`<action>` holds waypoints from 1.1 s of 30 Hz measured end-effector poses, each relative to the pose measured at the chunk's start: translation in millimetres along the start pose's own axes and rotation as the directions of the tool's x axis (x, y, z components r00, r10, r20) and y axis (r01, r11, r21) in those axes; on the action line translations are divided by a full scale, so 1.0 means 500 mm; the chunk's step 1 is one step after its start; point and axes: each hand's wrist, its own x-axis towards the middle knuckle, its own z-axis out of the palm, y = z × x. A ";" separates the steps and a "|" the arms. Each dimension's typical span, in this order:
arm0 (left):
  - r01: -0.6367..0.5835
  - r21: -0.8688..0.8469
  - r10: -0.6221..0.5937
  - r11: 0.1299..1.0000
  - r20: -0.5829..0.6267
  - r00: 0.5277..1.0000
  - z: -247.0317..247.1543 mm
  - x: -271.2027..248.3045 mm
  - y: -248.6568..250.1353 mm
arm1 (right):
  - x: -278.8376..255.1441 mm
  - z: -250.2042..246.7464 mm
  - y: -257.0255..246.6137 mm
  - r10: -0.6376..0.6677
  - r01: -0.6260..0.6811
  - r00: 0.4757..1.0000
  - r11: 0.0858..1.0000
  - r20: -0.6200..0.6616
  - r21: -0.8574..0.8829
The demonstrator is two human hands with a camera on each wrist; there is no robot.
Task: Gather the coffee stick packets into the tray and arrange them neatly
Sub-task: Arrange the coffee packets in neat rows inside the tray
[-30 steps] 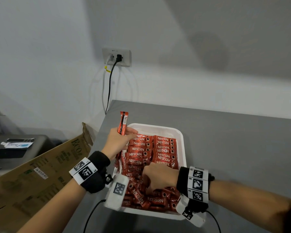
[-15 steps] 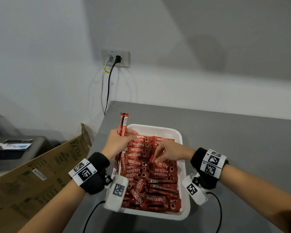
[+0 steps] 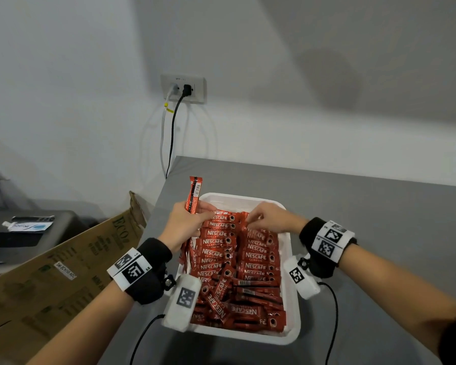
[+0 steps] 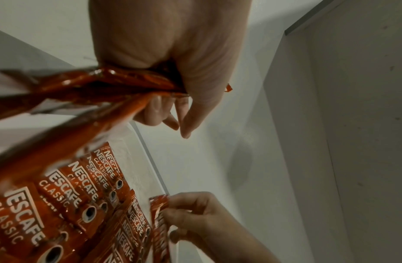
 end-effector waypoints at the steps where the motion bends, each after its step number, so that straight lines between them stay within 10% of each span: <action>1: 0.003 0.000 -0.003 1.000 0.000 1.000 0.000 0.001 -0.001 | -0.001 -0.013 0.003 -0.004 0.005 0.999 1.000 -0.050 0.022; 10: 0.014 0.038 -0.015 0.999 0.025 1.000 0.007 0.008 -0.003 | -0.021 0.051 -0.011 0.024 -0.011 0.967 0.999 0.255 -0.052; 21: 0.010 0.034 -0.011 0.999 0.011 1.000 0.003 0.006 -0.006 | -0.016 0.077 -0.031 0.019 0.006 0.984 0.990 0.179 -0.141; 25: 0.011 0.027 -0.011 1.000 0.001 1.000 0.002 0.007 -0.006 | -0.031 0.092 -0.071 -0.122 0.130 0.991 0.973 0.056 -0.190; 33: 0.014 -0.003 -0.014 1.000 0.000 1.000 0.001 0.002 0.000 | -0.023 0.161 -0.124 -0.227 0.361 0.909 0.849 0.350 -0.385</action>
